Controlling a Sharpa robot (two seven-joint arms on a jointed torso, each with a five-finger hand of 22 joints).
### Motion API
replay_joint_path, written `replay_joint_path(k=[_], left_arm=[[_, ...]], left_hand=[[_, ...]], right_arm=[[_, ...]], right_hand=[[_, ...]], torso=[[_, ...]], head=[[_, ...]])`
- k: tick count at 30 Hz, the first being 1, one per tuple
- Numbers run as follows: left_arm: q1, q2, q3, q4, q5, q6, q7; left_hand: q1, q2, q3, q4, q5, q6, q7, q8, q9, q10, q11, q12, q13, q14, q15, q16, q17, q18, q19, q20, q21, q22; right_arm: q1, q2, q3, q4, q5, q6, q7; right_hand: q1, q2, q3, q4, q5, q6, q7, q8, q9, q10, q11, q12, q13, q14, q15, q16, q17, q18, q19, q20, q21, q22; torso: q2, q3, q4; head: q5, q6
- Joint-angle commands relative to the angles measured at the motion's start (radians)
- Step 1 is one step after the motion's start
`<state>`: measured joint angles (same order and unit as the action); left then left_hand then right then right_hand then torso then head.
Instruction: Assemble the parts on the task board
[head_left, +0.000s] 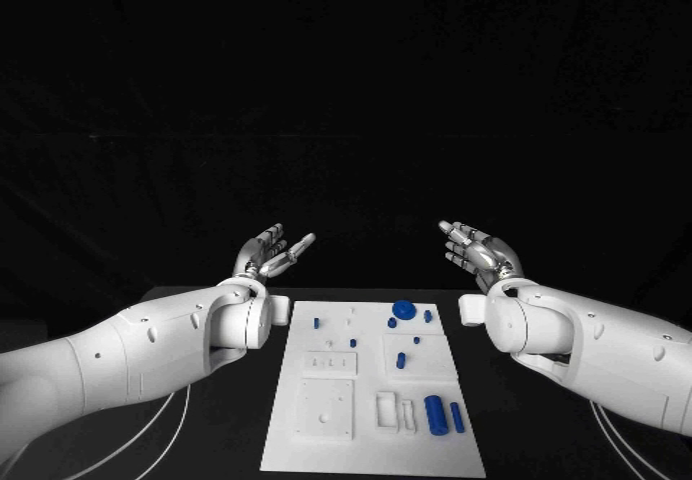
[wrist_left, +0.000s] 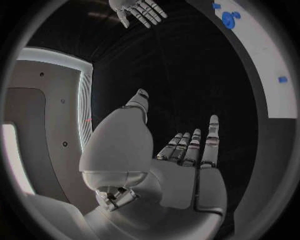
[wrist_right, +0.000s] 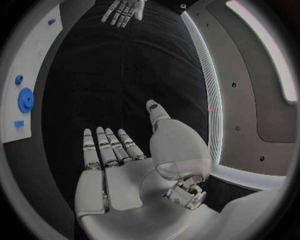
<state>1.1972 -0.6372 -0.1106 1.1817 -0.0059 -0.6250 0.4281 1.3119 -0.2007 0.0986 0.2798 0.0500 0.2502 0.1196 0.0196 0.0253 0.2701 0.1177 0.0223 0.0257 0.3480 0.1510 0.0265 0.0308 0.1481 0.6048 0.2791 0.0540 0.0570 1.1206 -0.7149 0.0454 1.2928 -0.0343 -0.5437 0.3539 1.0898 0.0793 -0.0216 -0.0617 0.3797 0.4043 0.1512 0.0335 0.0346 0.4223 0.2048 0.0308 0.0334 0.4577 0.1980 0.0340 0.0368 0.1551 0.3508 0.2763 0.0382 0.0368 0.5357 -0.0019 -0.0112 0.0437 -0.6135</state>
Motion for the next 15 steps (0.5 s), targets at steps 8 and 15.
replay_joint_path(k=[8, 15], left_arm=[[0.073, 0.070, -0.045, -0.191, -0.036, 0.224, -0.104], [0.080, 0.077, -0.050, -0.211, -0.038, 0.236, -0.110]], left_hand=[[0.058, -0.001, 0.008, 0.013, 0.005, 0.026, 0.010, 0.009, 0.003, 0.023, 0.009, 0.006, 0.003, 0.023, 0.005, 0.007, 0.003, 0.020, 0.029, 0.009, 0.007, 0.004], [0.061, 0.040, 0.028, -0.002, 0.003, 0.067, 0.033, 0.012, 0.006, 0.102, 0.034, 0.011, 0.007, 0.050, 0.007, 0.009, 0.004, 0.021, 0.038, 0.008, 0.008, 0.005]], right_arm=[[0.047, 0.042, 0.028, -0.181, -0.109, 0.411, -0.239], [0.058, 0.053, 0.035, -0.224, -0.123, 0.471, -0.276]], right_hand=[[0.129, -0.025, 0.012, -0.088, 0.011, 0.243, 0.031, 0.014, 0.012, 0.287, 0.006, 0.016, 0.013, 0.282, 0.008, 0.015, 0.012, -0.031, 0.225, -0.044, 0.015, 0.013], [0.156, -0.024, 0.045, -0.142, -0.006, 0.375, 0.015, 0.018, 0.018, 0.417, -0.010, 0.021, 0.018, 0.357, 0.007, 0.018, 0.016, -0.051, 0.290, -0.062, 0.018, 0.017]], torso=[[0.000, 0.0000, -0.0003], [0.000, 0.0000, -0.0003]], head=[[0.000, 0.000], [0.000, 0.000]])
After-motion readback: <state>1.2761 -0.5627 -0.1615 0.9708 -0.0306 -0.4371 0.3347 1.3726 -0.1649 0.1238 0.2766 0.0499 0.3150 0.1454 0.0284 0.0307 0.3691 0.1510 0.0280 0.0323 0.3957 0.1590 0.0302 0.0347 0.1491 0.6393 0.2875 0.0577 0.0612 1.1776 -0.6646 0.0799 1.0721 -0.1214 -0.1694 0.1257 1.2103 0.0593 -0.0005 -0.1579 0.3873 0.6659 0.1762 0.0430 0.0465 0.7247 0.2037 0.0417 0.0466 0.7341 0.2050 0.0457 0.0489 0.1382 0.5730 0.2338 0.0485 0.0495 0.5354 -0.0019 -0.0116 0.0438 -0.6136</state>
